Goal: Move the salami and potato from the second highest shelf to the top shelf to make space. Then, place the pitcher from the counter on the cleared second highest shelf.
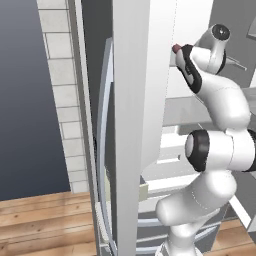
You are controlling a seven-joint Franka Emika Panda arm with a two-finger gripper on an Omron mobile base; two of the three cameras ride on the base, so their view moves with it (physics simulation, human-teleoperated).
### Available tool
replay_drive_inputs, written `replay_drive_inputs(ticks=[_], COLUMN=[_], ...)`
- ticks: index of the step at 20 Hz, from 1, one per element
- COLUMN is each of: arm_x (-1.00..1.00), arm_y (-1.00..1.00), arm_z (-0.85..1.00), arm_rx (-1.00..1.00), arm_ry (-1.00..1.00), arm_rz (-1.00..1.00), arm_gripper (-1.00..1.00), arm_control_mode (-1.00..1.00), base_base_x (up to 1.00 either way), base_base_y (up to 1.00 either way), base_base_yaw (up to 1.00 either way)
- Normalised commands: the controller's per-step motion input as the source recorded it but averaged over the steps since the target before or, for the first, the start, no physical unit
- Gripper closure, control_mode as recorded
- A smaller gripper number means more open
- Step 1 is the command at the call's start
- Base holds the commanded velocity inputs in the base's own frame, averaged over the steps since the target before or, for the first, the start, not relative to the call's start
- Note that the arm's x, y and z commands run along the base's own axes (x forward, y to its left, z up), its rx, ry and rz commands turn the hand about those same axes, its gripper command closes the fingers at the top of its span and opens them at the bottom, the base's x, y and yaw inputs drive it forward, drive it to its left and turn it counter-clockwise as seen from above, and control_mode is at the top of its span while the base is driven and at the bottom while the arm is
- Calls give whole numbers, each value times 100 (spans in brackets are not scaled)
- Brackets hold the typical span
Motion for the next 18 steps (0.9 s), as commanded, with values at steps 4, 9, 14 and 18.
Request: replay_drive_inputs(ticks=[4,9,14,18], arm_x=[79,81,29,0], arm_y=[-16,-1,0,0], arm_z=[0,0,-30,-67], arm_rx=[0,0,0,0], arm_ry=[6,1,-3,-15], arm_rz=[0,0,0,-2], arm_gripper=[100,-100,-100,-100], arm_control_mode=[-100,-100,-100,-100], base_base_x=[0,0,0,0], base_base_y=[0,0,0,0], base_base_yaw=[0,0,0,0])
